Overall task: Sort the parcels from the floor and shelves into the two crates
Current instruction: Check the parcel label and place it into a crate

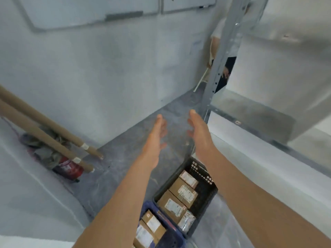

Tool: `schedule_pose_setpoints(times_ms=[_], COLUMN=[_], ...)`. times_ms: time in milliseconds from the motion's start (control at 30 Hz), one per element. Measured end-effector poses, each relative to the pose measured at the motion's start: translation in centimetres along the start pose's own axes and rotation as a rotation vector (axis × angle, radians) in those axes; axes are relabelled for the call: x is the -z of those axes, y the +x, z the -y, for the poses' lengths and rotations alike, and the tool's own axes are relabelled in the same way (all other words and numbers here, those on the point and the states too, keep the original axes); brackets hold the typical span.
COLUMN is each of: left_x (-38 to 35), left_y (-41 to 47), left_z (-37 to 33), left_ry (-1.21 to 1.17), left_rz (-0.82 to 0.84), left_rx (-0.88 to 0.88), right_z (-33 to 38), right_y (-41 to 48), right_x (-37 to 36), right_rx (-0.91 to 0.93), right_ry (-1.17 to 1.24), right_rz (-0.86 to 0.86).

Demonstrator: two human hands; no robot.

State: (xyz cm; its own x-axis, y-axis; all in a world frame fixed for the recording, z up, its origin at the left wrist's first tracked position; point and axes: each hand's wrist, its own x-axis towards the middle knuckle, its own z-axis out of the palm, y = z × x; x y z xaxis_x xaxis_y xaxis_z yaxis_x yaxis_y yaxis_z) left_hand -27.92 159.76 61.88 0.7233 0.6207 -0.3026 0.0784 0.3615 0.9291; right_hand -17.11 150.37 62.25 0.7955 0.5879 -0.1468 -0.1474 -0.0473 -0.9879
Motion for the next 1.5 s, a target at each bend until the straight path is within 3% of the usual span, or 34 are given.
schedule_pose_setpoints(times_ms=[300, 600, 800, 1167, 1500], left_x=[-16.1, -34.9, -46.1, -62.7, -71.3], left_y=[-6.2, -15.7, -25.1, -43.4, -59.3], left_z=[-7.0, -4.1, 0.9, 11.3, 22.8], left_ry=[0.180, 0.279, 0.340, 0.461, 0.660], left_rz=[0.432, 0.796, 1.062, 1.406, 1.741], left_rx=[-0.119, -0.109, -0.076, 0.006, 0.109], right_z=[12.9, 17.5, 16.8, 12.7, 6.2], right_y=[-9.6, -24.8, -36.7, -57.0, -73.6], right_x=[13.8, 30.1, 40.2, 55.0, 62.0], right_rx=[0.212, 0.307, 0.298, 0.268, 0.179], right_ry=[0.034, 0.000, 0.006, 0.098, 0.181], right_rz=[-0.381, -0.783, -1.042, -1.415, -1.814])
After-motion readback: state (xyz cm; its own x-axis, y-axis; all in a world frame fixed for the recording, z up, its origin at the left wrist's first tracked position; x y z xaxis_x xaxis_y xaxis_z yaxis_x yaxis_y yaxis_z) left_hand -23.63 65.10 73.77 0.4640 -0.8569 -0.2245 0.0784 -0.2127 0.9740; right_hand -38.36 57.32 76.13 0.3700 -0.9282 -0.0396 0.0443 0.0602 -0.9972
